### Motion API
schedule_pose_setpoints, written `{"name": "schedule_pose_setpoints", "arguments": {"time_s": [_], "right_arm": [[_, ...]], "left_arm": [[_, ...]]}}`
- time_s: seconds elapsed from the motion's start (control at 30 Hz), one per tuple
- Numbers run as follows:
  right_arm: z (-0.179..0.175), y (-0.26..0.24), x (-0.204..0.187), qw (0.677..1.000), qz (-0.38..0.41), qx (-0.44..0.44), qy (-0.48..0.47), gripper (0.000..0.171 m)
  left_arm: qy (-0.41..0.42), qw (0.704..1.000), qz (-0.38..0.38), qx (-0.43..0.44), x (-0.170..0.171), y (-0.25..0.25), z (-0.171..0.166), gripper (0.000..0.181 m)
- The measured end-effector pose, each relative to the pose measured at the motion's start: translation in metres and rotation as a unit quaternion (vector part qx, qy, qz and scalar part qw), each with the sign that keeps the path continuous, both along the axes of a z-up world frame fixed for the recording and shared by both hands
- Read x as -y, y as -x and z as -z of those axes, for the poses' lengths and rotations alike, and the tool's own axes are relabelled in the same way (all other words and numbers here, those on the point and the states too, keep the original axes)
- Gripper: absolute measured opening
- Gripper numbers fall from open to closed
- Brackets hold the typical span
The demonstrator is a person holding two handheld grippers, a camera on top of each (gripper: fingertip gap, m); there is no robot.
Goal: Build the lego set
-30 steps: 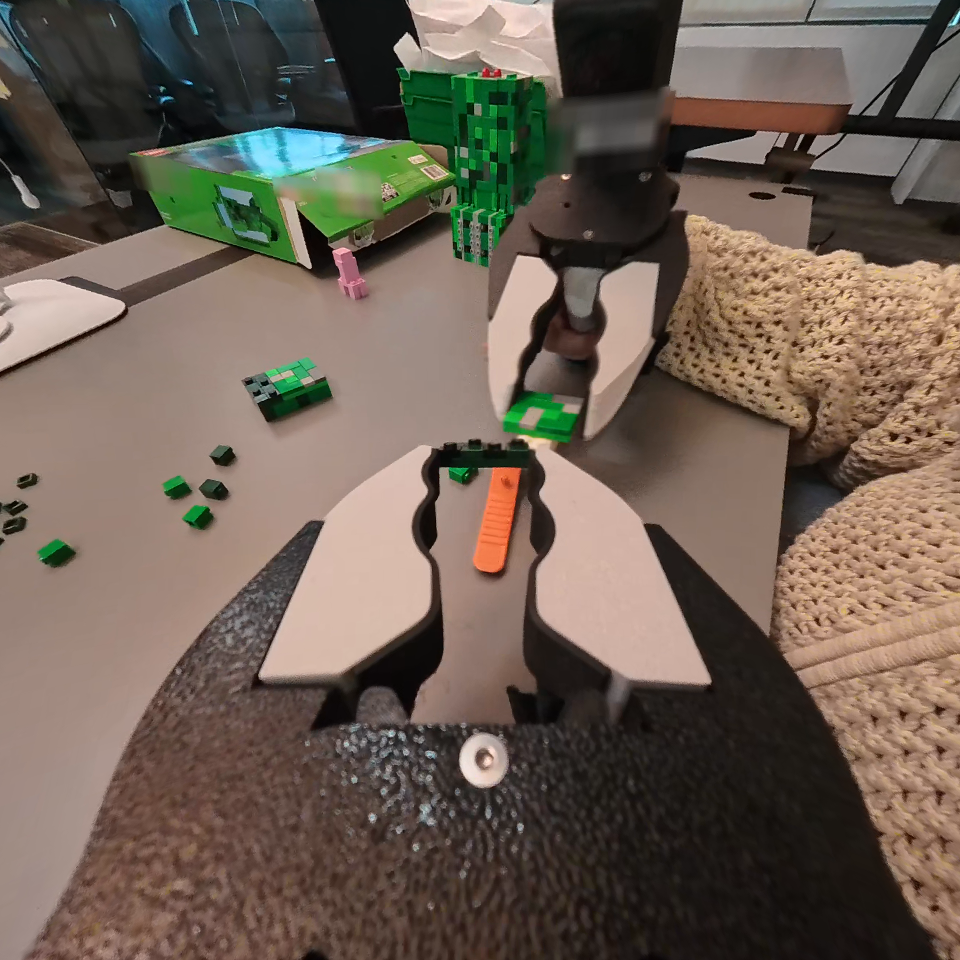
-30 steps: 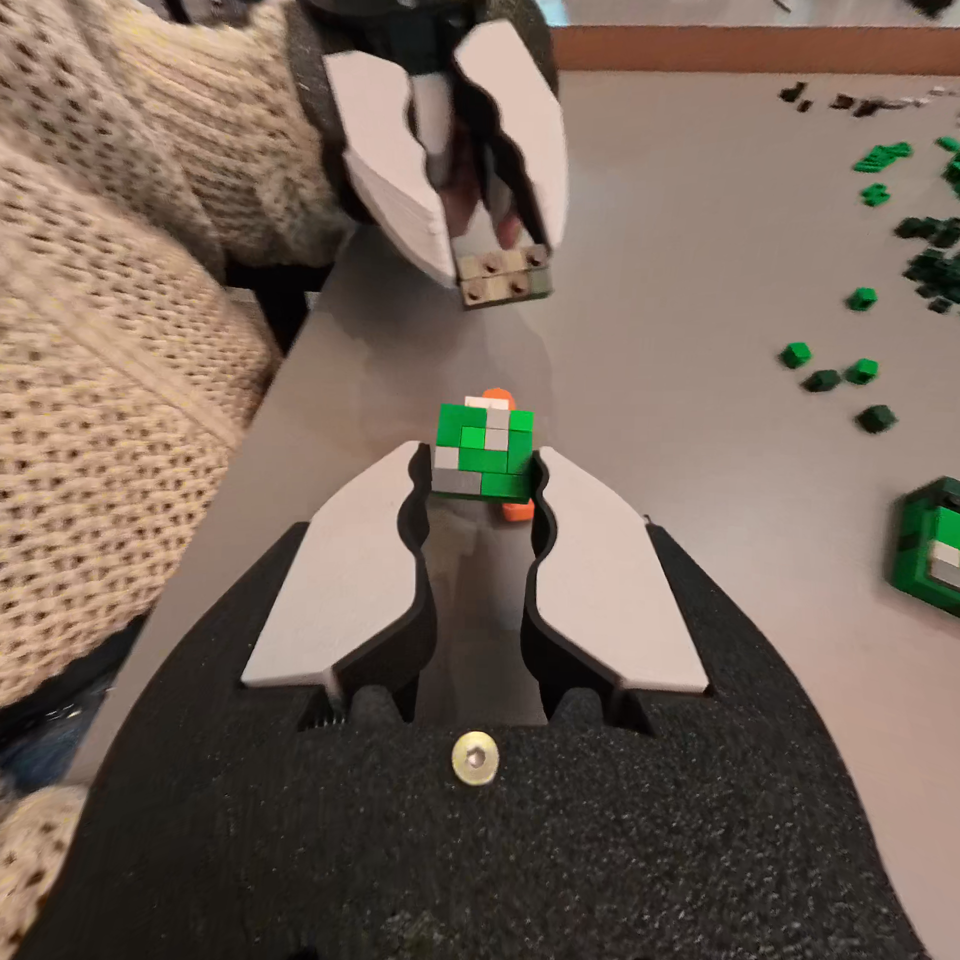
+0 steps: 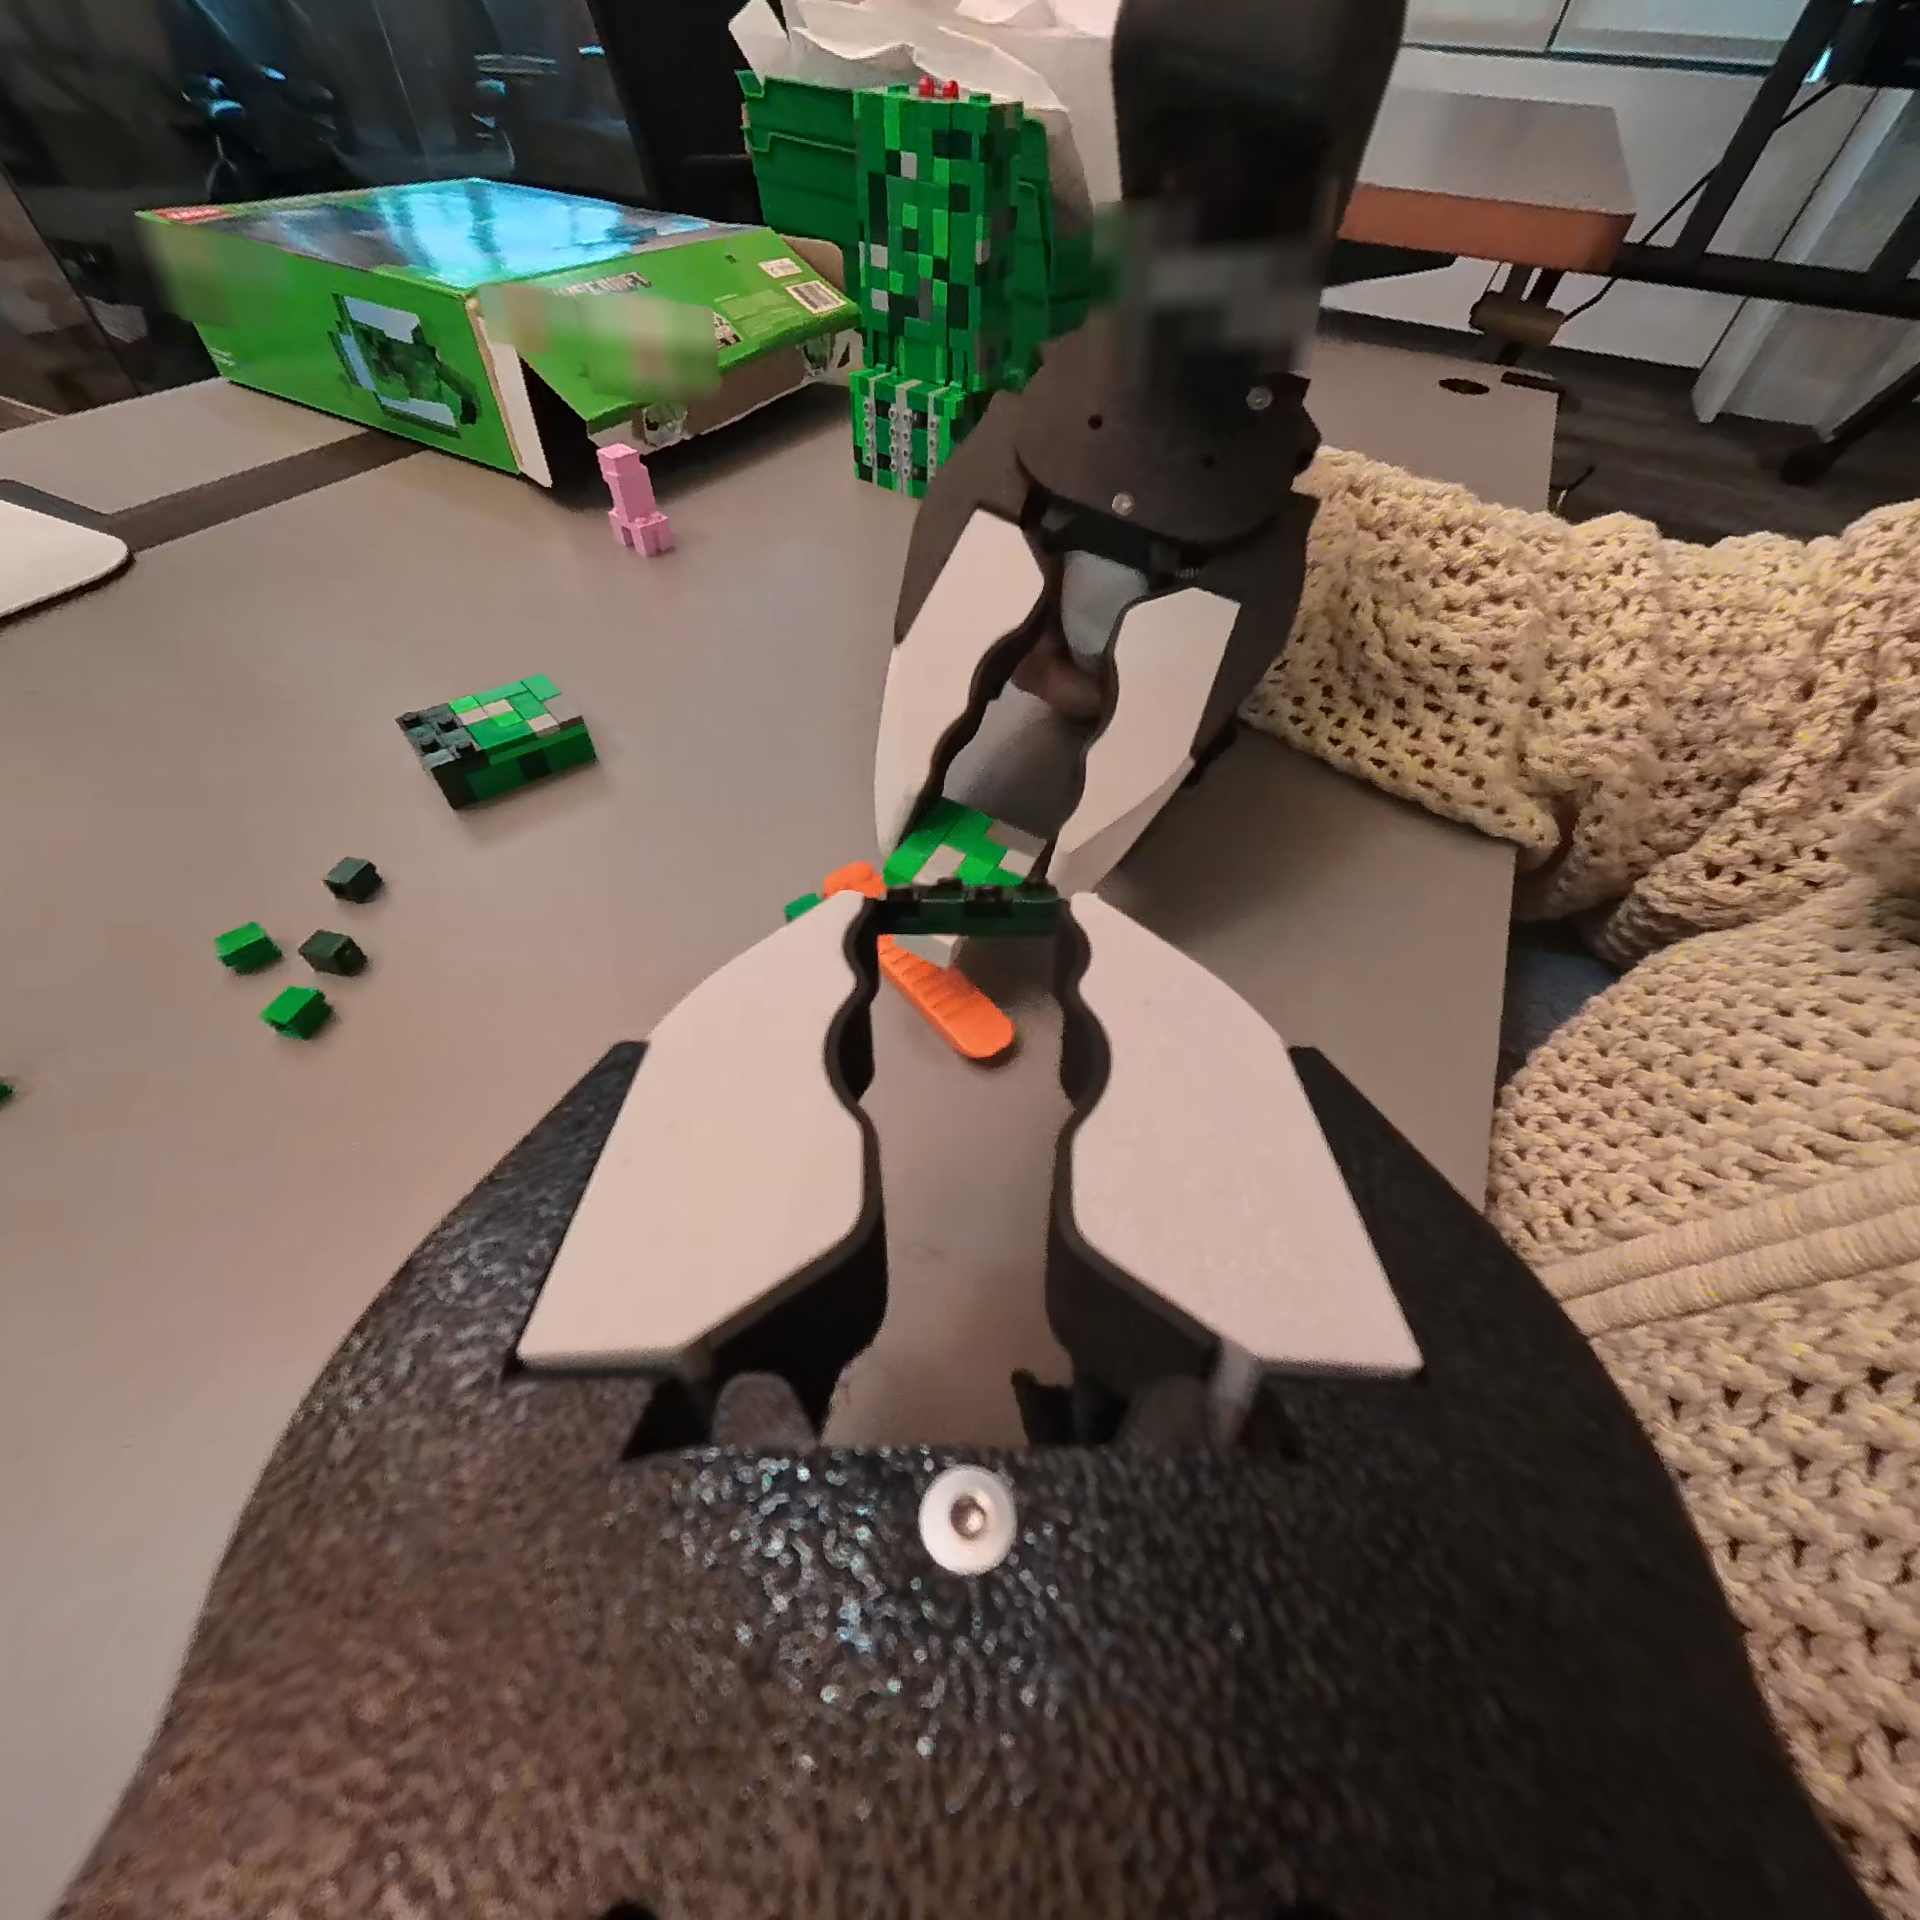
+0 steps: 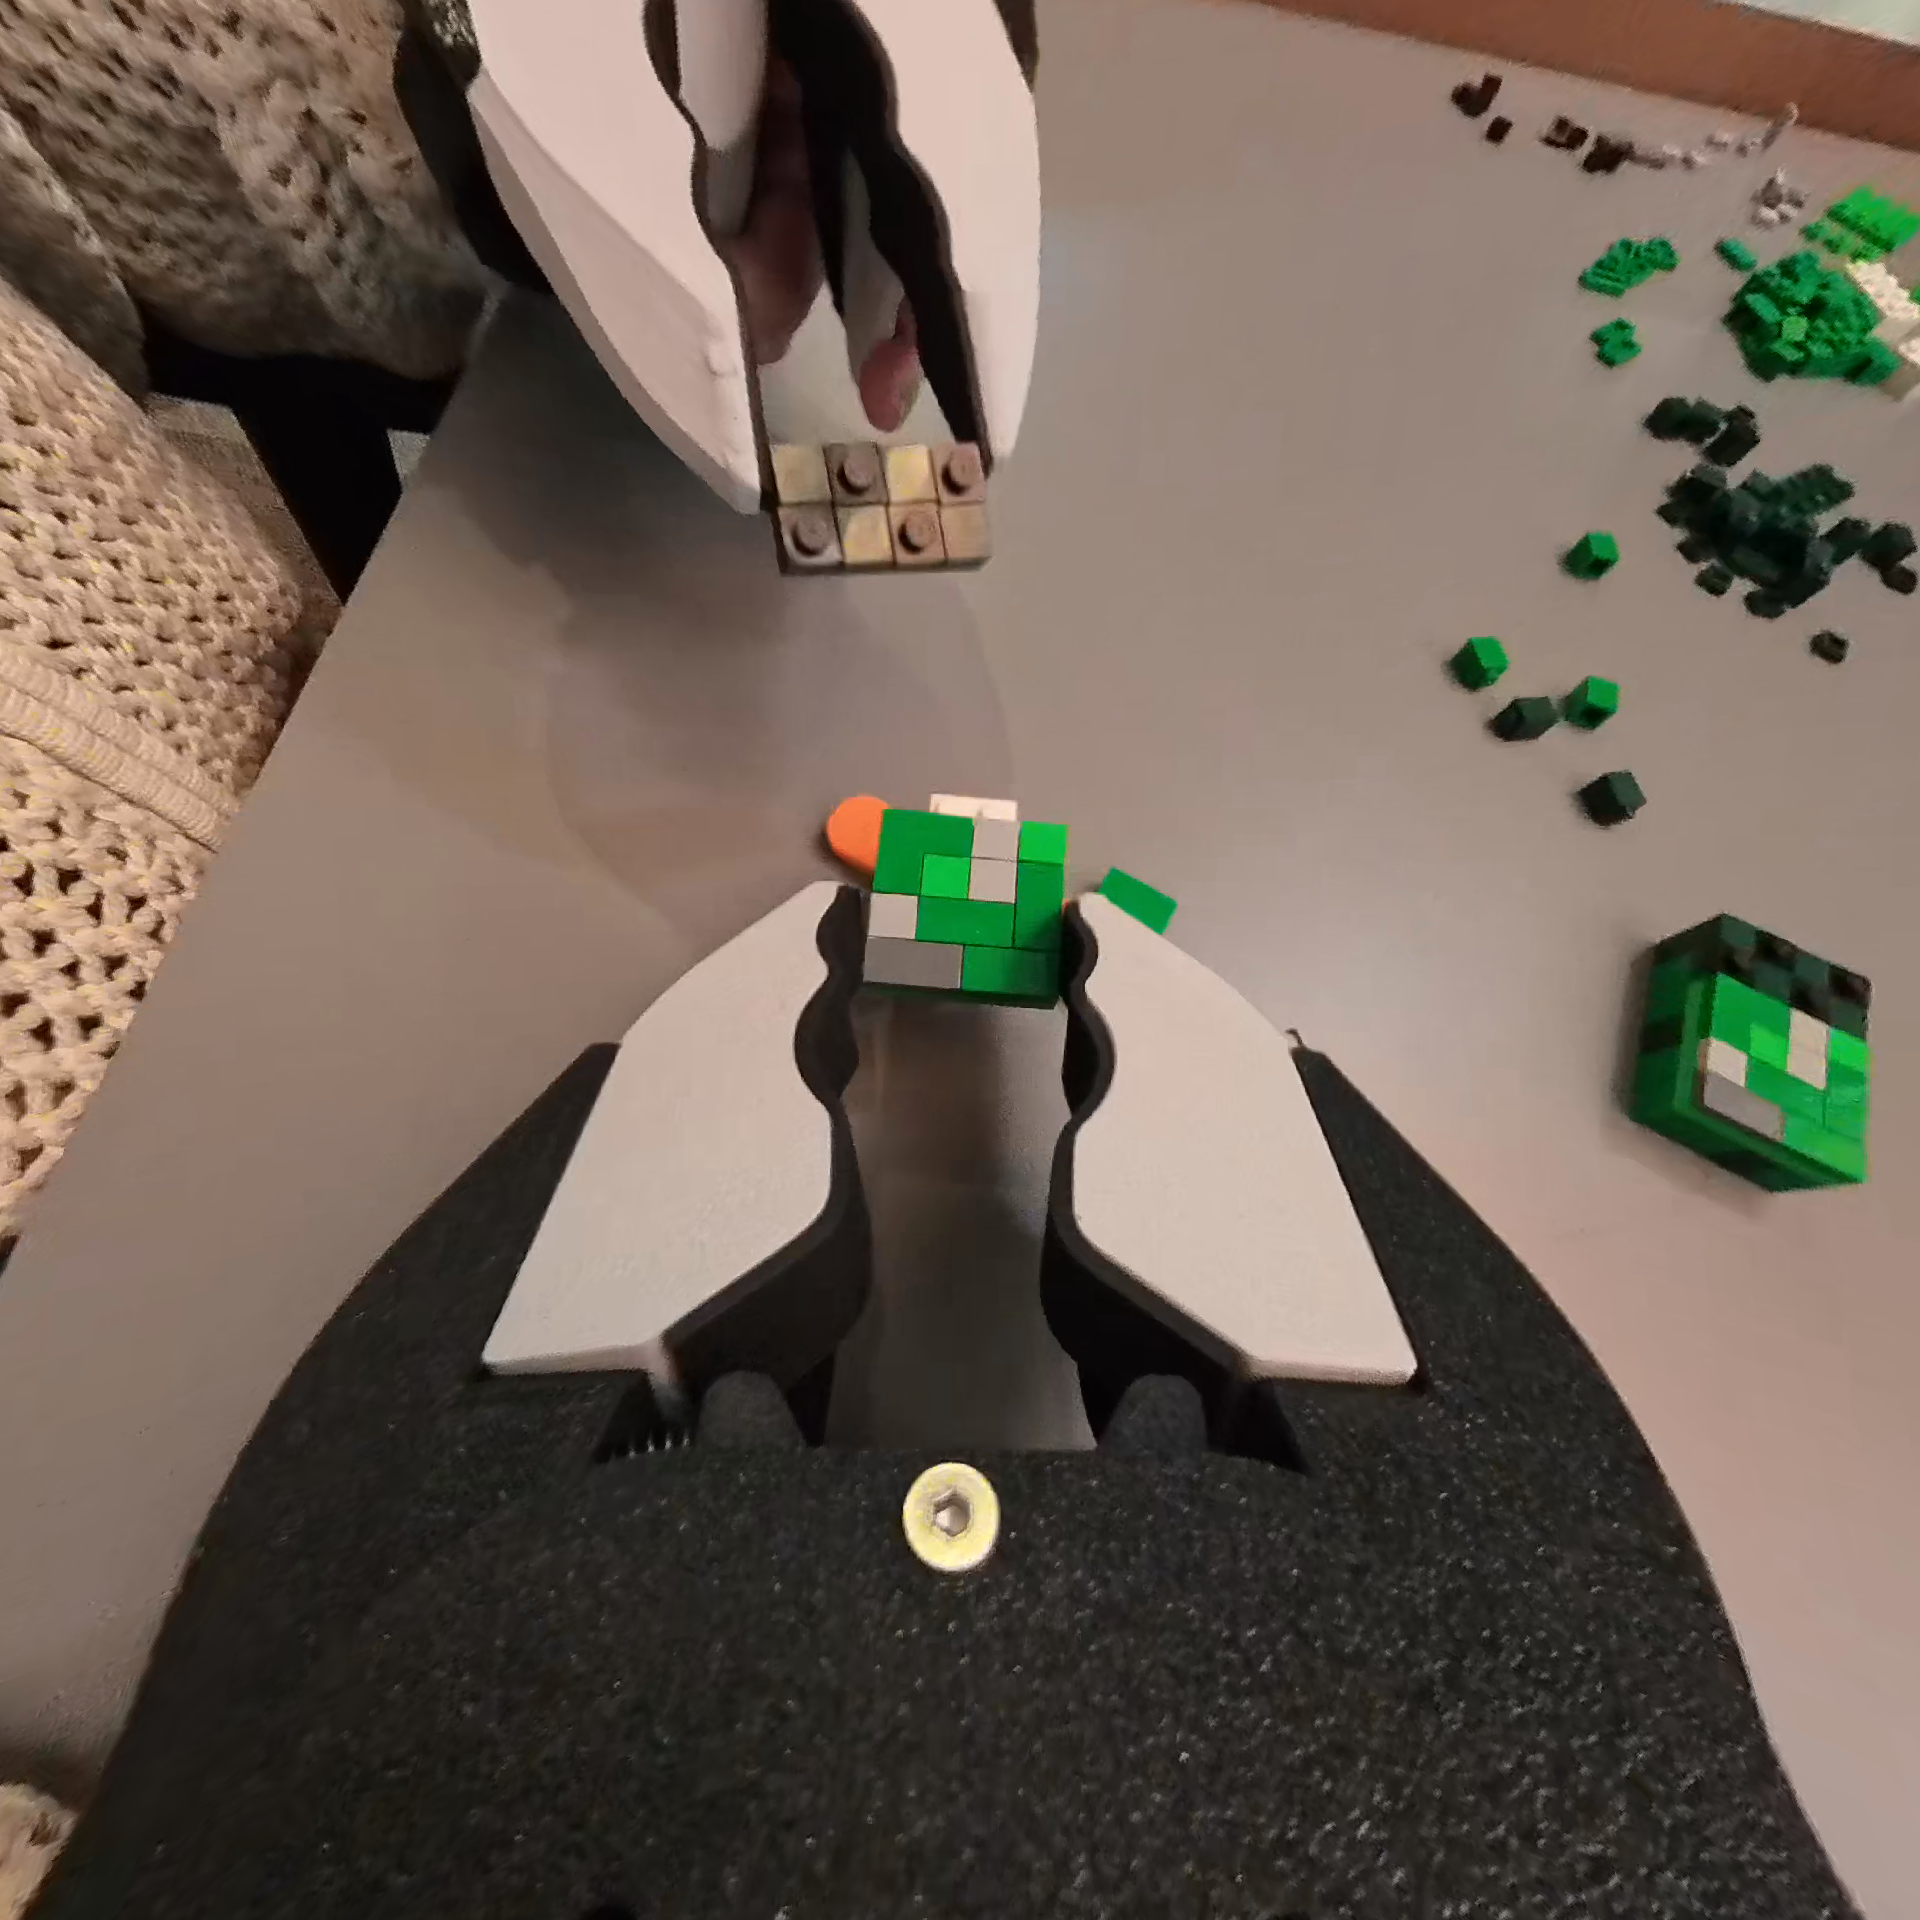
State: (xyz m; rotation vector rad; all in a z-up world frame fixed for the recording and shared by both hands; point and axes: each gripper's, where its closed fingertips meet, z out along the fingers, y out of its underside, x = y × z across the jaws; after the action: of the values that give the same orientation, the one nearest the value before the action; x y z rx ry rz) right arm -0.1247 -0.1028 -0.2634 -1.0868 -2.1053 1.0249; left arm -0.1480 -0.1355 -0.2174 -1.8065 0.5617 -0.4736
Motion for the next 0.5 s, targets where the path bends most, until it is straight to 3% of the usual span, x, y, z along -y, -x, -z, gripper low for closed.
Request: {"name": "schedule_pose_setpoints", "arguments": {"time_s": [0.17,0.5], "right_arm": [[-0.010,0.006,0.010,0.999,-0.013,-0.033,0.013,0.036],[0.002,0.007,0.009,1.000,-0.011,0.003,-0.010,0.036]], "left_arm": [[-0.002,1.000,0.010,0.007,0.000,-0.003,-0.002,0.033],[-0.004,1.000,0.005,0.010,-0.001,0.000,-0.003,0.033]]}}
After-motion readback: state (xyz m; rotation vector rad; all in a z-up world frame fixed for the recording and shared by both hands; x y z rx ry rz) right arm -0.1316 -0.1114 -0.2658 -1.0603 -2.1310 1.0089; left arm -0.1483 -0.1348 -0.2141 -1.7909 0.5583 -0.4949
